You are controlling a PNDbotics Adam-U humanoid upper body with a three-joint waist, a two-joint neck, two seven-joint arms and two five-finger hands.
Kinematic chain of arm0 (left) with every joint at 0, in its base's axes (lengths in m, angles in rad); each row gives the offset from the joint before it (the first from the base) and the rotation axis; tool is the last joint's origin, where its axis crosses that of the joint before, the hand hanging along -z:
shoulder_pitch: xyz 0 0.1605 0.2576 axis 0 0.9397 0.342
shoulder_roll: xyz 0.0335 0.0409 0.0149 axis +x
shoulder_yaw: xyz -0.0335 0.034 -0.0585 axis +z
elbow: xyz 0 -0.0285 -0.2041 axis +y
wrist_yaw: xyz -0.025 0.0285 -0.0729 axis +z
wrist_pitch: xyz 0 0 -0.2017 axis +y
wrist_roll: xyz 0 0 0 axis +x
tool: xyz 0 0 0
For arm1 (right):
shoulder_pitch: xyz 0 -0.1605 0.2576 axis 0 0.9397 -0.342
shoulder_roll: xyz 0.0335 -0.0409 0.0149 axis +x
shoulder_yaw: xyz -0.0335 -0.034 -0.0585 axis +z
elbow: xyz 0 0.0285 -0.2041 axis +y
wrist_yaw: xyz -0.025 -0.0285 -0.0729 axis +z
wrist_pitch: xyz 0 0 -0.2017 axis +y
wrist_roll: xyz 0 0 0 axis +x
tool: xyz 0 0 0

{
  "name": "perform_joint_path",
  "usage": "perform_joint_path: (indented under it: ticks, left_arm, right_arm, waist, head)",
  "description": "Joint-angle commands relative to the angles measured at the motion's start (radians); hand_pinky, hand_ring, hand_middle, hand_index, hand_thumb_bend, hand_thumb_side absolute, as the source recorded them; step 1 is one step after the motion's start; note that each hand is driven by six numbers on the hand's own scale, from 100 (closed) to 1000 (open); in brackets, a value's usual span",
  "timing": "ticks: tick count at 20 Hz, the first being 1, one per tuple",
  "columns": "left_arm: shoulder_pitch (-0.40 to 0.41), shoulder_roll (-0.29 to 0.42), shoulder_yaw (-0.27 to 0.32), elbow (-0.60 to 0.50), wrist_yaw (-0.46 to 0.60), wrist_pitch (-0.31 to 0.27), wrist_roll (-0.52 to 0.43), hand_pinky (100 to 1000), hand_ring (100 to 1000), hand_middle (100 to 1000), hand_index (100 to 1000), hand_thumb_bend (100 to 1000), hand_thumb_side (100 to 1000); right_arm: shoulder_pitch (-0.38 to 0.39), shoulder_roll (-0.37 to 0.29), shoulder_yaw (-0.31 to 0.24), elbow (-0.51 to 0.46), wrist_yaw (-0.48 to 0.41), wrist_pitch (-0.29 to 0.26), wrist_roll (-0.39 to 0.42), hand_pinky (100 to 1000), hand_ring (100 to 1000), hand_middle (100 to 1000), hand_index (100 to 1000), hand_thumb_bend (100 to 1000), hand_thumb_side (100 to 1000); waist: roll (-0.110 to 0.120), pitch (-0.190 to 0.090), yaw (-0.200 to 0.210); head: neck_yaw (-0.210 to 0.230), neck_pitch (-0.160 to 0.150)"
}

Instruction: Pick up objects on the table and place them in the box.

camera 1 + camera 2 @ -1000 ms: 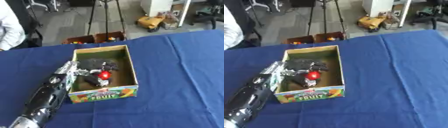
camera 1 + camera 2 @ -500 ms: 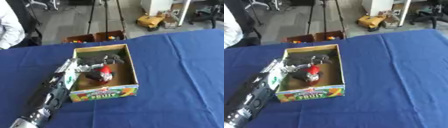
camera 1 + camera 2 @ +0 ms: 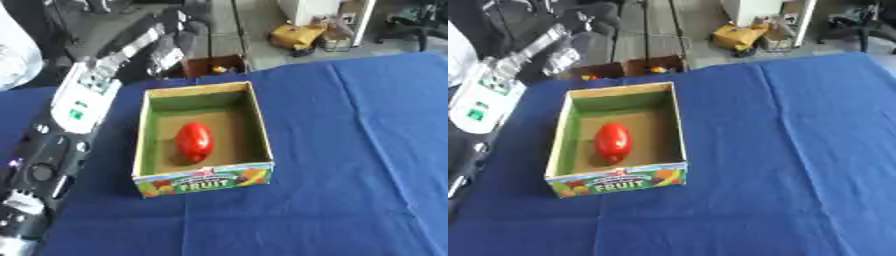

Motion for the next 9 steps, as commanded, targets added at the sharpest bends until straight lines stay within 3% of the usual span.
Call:
perform_joint_path:
  ticks: [1, 4, 9]
  left_arm:
    - [-0.014, 0.045, 0.035, -0.088, 0.085, 0.039, -0.058, 809, 904, 785, 1000, 100, 956]
    - [-0.006, 0.045, 0.076, -0.136, 0.163, 0.111, 0.0, 728, 851, 741, 983, 100, 935]
    - [0.026, 0.086, 0.134, -0.313, 0.333, 0.244, 0.17, 706, 825, 724, 954, 100, 883]
  right_arm:
    - [-0.006, -0.016, -0.006, -0.015, 0.003, -0.016, -0.015, 635, 754, 463, 687, 100, 651]
    - [-0.002, -0.016, -0.011, -0.015, 0.004, -0.023, -0.02, 634, 752, 464, 686, 100, 652]
    - [0.0, -0.017, -0.02, -0.015, 0.01, -0.028, -0.035, 632, 750, 469, 687, 100, 653]
  waist:
    - [-0.01, -0.02, 0.0]
    - [-0.019, -0.02, -0.001]
    - [-0.028, -0.021, 0.015]
  head:
    - [0.004, 0.004]
    - [0.008, 0.004]
    - [-0.005, 0.004]
